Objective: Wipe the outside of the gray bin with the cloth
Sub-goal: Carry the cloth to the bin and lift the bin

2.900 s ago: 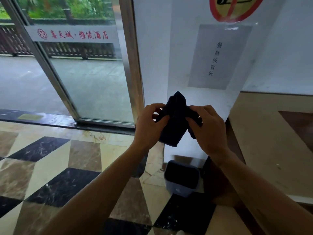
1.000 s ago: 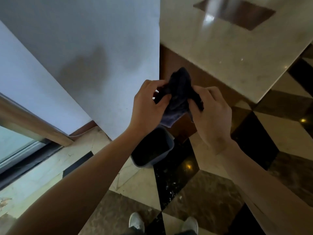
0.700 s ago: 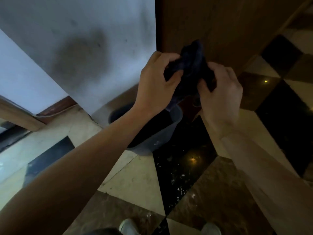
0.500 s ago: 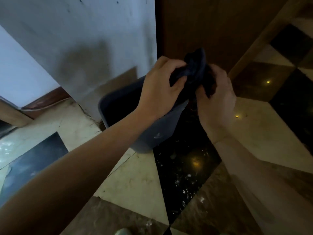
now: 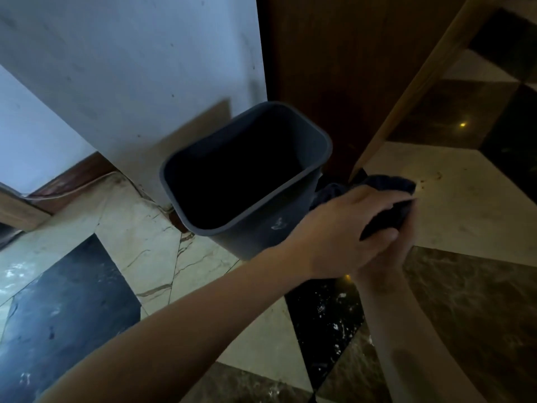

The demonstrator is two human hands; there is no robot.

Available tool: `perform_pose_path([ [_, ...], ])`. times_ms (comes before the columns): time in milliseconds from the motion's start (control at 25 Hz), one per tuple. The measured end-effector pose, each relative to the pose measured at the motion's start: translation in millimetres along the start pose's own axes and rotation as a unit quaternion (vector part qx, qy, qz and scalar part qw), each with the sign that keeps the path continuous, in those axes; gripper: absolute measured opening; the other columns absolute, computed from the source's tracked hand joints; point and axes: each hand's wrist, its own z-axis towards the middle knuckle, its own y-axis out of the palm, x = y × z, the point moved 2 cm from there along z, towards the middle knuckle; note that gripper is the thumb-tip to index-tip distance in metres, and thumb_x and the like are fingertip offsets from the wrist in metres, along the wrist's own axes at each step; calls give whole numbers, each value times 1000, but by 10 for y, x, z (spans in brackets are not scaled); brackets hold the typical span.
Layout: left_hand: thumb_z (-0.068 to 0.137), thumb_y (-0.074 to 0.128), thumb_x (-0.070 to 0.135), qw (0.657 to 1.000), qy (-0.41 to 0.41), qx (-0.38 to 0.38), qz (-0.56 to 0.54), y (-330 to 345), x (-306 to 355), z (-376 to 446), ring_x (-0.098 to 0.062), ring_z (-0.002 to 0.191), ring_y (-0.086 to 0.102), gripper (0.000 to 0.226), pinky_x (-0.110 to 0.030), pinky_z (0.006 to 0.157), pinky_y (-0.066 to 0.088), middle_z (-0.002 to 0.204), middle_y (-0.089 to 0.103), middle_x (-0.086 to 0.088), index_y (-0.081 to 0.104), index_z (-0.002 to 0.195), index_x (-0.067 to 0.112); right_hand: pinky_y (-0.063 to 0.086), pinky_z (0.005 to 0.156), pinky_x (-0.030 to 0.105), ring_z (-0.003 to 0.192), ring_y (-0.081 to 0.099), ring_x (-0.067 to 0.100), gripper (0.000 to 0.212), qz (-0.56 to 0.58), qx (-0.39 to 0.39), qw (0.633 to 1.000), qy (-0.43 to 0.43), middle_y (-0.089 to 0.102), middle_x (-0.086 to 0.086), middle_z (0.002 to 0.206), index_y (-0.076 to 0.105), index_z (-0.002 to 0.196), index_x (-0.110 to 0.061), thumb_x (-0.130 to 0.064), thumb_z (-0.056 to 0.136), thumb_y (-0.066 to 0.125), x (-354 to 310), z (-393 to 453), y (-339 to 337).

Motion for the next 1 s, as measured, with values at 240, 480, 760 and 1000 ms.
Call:
perform_pose_path([
  [240,97,39,47,921,-172,89,337,-632,-792,-620,-23,101,59,43,-35,68,49,120,56,-4,50,129,21,47,97,60,122,60,35,64,42,38,995,81,62,9,137,56,138,-28,-67,93,32,48,-7,-290],
  [480,99,16,49,893,-146,18,426,-512,-985,-755,-25,57,67,44,-28,45,35,86,70,2,37,128,23,45,99,62,119,63,32,63,13,22,996,84,63,4,137,52,142,-33,-68,93,32,70,-19,-293],
  [760,99,21,42,885,-121,38,447,-834,-966,-601,-30,48,64,40,-30,46,34,62,70,-5,44,121,17,48,99,55,123,61,29,62,-19,-20,999,41,61,1,139,52,140,-36,-70,90,37,-65,-96,-268],
  [1000,100,25,41,899,-171,75,396,-1073,-1143,-764,-40,61,64,41,-33,52,34,71,69,-17,46,129,19,53,84,42,95,67,23,63,-44,-44,998,27,69,2,106,58,132,-20,-66,95,35,-55,-84,-307],
])
